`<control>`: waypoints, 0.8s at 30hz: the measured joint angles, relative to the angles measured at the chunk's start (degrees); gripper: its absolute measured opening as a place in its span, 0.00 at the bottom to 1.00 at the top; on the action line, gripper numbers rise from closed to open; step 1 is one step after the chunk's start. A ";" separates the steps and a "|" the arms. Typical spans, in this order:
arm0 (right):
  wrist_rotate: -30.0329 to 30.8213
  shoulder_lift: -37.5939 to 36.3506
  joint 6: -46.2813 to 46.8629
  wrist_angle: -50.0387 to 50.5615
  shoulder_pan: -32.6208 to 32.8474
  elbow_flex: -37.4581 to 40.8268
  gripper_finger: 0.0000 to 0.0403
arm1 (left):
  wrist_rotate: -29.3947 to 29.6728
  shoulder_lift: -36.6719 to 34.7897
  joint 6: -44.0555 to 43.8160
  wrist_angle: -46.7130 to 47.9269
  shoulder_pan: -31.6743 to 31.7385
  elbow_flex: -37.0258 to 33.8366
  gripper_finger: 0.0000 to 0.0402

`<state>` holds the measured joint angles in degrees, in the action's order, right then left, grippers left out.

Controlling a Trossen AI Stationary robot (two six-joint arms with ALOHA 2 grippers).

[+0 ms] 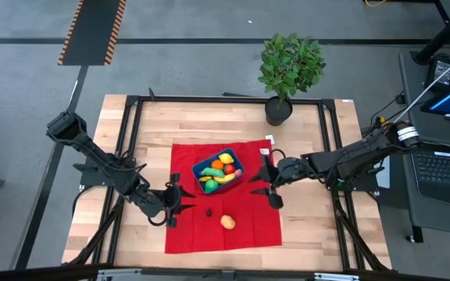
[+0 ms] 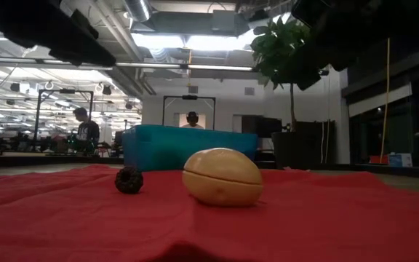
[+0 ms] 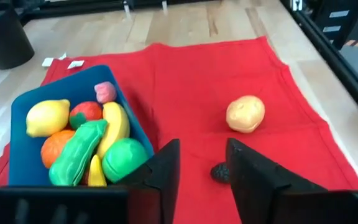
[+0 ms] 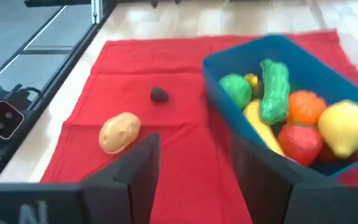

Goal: Pick and placing Produce into tupperware
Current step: Put the blackberry into the blue bin

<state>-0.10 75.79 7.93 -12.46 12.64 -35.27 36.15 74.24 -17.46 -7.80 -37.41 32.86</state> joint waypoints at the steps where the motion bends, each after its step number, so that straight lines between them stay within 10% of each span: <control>1: 0.01 -0.06 -0.74 -0.47 0.00 -0.01 0.49 | -0.01 0.00 -0.01 -0.11 0.00 0.00 0.32; 10: 0.05 -3.98 -3.94 -0.02 1.73 0.02 0.49 | 0.33 0.00 -0.27 -2.00 -0.13 0.00 0.58; 24: 2.05 -18.20 -2.30 -15.08 1.56 16.85 0.49 | -0.11 0.00 -6.07 -2.66 -2.57 0.00 0.62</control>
<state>1.95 57.59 5.63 -27.54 14.21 -18.42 36.04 74.24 -23.53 -10.46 -39.98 32.86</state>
